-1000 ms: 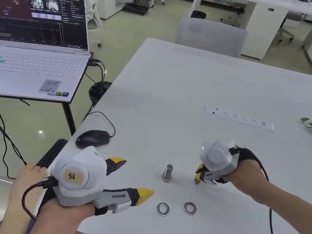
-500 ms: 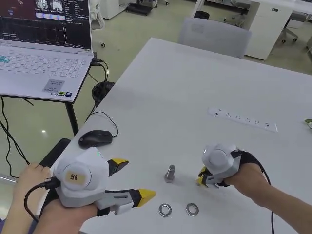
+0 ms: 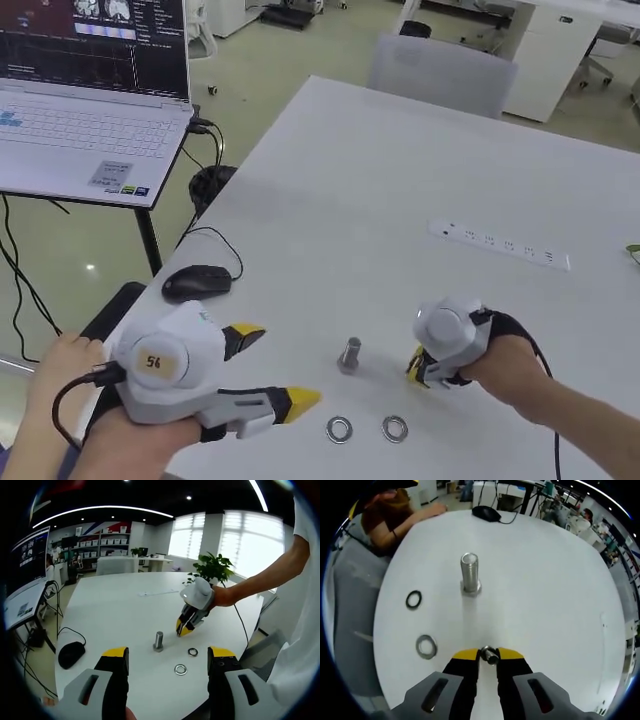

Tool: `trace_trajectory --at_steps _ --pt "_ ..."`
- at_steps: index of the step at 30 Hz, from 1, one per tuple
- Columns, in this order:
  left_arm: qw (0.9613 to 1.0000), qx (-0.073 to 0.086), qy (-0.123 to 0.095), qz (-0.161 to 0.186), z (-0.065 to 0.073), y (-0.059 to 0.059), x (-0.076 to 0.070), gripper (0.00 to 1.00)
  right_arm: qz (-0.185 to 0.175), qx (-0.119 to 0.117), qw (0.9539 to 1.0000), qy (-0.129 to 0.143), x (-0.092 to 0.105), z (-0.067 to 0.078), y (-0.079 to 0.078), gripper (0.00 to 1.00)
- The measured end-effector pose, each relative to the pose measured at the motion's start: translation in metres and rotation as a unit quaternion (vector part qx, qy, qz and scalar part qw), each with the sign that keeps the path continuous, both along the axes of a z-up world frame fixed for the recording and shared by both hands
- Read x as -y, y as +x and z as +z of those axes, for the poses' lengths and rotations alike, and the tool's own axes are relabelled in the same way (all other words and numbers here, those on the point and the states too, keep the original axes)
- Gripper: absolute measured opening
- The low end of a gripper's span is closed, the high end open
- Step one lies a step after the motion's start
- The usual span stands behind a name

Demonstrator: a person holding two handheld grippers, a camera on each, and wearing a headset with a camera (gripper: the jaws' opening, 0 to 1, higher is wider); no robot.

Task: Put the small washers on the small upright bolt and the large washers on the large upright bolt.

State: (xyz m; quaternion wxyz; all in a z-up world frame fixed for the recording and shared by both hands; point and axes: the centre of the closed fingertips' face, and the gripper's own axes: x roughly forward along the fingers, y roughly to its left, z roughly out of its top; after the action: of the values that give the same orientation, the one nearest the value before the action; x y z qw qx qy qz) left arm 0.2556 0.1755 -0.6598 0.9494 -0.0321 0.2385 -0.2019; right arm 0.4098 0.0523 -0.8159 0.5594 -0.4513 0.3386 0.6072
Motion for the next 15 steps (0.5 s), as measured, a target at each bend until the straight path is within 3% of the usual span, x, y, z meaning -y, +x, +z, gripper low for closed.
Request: trace_trajectory --at_steps 10,15 --pt "1.0 0.001 -0.001 0.003 0.0 -0.002 -0.001 0.63 0.0 0.0 0.9999 0.017 0.001 0.01 -0.004 0.18" --pt "1.0 0.002 -0.001 0.002 0.001 -0.003 0.001 0.63 -0.011 0.001 0.9992 0.039 0.002 0.025 -0.005 0.21"
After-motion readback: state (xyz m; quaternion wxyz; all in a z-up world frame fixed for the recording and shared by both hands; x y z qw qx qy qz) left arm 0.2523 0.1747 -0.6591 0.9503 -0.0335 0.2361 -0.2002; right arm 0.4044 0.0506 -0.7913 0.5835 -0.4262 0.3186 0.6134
